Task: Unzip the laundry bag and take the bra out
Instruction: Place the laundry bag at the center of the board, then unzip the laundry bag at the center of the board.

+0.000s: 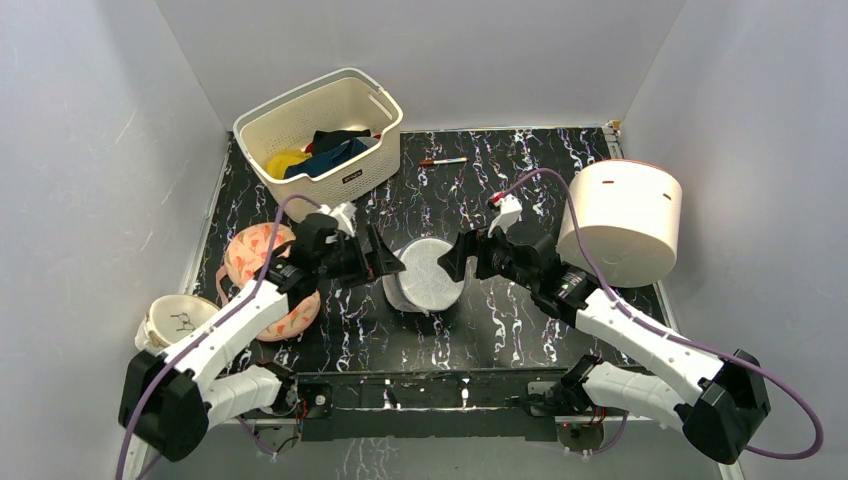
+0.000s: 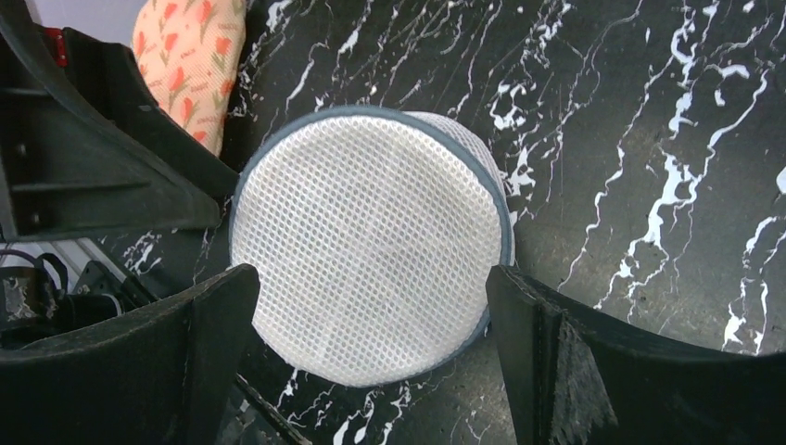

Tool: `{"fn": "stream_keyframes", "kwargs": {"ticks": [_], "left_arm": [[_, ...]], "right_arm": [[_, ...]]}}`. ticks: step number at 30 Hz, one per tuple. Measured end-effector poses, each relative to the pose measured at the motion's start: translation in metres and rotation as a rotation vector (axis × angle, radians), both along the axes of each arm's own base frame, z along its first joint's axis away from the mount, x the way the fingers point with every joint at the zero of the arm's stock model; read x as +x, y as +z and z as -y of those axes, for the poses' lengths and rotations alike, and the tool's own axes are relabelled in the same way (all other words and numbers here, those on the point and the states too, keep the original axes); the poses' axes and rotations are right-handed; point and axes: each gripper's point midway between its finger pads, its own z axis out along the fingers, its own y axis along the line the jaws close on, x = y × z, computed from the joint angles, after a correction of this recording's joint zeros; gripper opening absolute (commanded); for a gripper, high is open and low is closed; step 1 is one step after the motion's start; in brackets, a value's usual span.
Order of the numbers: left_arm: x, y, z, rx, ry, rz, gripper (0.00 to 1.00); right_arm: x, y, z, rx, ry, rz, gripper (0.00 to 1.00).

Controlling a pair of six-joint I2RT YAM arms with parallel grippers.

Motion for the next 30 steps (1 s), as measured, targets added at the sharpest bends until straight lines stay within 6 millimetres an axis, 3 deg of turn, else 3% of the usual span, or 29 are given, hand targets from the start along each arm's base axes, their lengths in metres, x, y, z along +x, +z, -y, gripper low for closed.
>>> {"fn": "stream_keyframes", "kwargs": {"ticks": [6, 10, 16, 19, 24, 27, 30], "left_arm": [[-0.011, -0.021, 0.037, 0.051, -0.131, -0.07, 0.6], [-0.01, -0.025, 0.04, 0.043, -0.108, -0.1, 0.36], [-0.003, -0.024, 0.046, -0.035, -0.038, -0.123, 0.15], [0.003, -0.026, 0.044, -0.098, 0.015, -0.159, 0.0], [0.028, -0.014, 0.034, -0.222, 0.125, -0.187, 0.0], [0.041, -0.008, 0.023, -0.279, 0.197, -0.194, 0.0], [0.041, -0.006, 0.012, -0.311, 0.254, -0.204, 0.0]], "right_arm": [[-0.008, -0.019, 0.001, -0.022, 0.027, -0.038, 0.87], [-0.016, -0.031, 0.0, -0.032, 0.061, -0.064, 0.82], [-0.025, -0.044, -0.001, -0.052, 0.108, -0.088, 0.78], [-0.026, -0.051, -0.005, -0.075, 0.145, -0.093, 0.76], [-0.024, -0.068, -0.014, -0.125, 0.194, -0.142, 0.73], [-0.023, -0.066, -0.022, -0.112, 0.224, -0.151, 0.71], [-0.027, -0.06, -0.033, -0.078, 0.258, -0.151, 0.71]]}}
